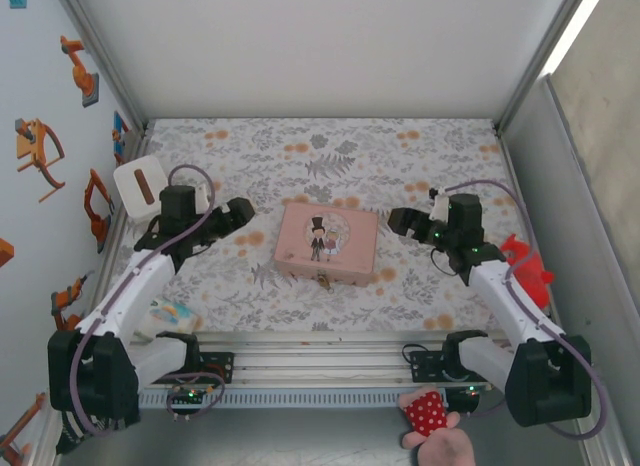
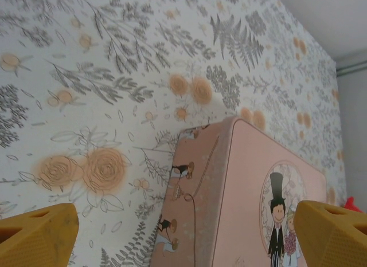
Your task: Unlock the padlock with the key
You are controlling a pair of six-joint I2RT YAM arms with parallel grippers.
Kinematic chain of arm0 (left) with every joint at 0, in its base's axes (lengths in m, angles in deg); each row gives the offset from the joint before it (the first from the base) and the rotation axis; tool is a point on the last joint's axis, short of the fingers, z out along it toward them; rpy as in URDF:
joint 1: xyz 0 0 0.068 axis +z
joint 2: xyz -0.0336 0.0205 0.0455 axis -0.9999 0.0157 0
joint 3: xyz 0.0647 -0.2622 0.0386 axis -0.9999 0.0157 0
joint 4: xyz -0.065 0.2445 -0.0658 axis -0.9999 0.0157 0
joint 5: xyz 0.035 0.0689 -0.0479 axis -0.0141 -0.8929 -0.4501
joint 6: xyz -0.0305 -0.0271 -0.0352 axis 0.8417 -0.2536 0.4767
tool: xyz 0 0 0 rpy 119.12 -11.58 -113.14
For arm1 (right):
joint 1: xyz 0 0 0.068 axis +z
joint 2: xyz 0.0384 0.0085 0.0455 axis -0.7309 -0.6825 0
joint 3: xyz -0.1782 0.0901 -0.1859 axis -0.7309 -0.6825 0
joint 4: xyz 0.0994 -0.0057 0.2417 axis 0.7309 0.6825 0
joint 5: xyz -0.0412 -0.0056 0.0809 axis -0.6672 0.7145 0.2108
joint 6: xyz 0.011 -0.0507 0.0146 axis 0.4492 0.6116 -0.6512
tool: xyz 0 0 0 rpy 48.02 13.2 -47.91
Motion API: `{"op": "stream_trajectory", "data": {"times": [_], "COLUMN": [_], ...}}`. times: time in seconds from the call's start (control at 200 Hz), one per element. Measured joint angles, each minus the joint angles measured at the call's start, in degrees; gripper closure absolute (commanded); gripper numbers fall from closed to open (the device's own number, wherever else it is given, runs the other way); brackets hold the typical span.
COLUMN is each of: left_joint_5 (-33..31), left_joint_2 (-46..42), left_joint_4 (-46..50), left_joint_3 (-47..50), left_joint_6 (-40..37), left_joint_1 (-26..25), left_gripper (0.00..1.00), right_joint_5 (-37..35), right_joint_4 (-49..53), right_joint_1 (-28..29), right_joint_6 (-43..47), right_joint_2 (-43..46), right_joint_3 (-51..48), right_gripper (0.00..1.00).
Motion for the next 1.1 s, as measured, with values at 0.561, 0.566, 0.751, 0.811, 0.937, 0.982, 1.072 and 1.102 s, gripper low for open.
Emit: {"op": "stream_trajectory", "data": {"times": [0.561, 0.566, 0.751, 0.811, 0.937, 0.982, 1.072, 1.102], "left_joint_5": [4.79, 4.79, 4.83, 5.01, 5.05, 5.05, 5.27, 5.35], "left_joint_2": [8.55, 8.55, 8.85, 9.46, 10.97, 11.37, 12.02, 12.15], "left_joint_4": [-4.28, -4.31, -5.68, -6.32, -7.32, -7.43, -7.48, -7.48], "left_joint_3": [0.13, 0.13, 0.44, 0.46, 0.98, 1.36, 1.84, 1.9], "left_joint_6": [1.97, 1.97, 2.05, 2.27, 2.69, 2.82, 2.86, 2.86], "left_joint_1": [-3.87, -3.89, -3.91, -3.91, -3.98, -4.02, -4.39, -4.68], "left_gripper": [0.04, 0.04, 0.04, 0.04, 0.03, 0.03, 0.01, 0.01], "right_joint_5": [-0.39, -0.44, -0.79, -0.87, -1.07, -1.18, -1.51, -1.68], "right_joint_4": [-9.14, -9.2, -11.32, -12.26, -14.38, -14.95, -15.17, -15.17], "right_joint_1": [4.81, 4.81, 4.96, 5.05, 5.44, 5.75, 6.88, 7.39], "right_joint_6": [-3.3, -3.32, -3.61, -3.78, -4.44, -4.72, -5.35, -5.57], "right_joint_2": [-8.7, -8.72, -9.14, -9.33, -10.25, -10.82, -12.04, -12.35], "right_joint_3": [-2.21, -2.27, -2.62, -2.69, -3.74, -4.13, -4.35, -4.35], "right_gripper": [0.11, 0.11, 0.11, 0.11, 0.11, 0.11, 0.12, 0.12]}}
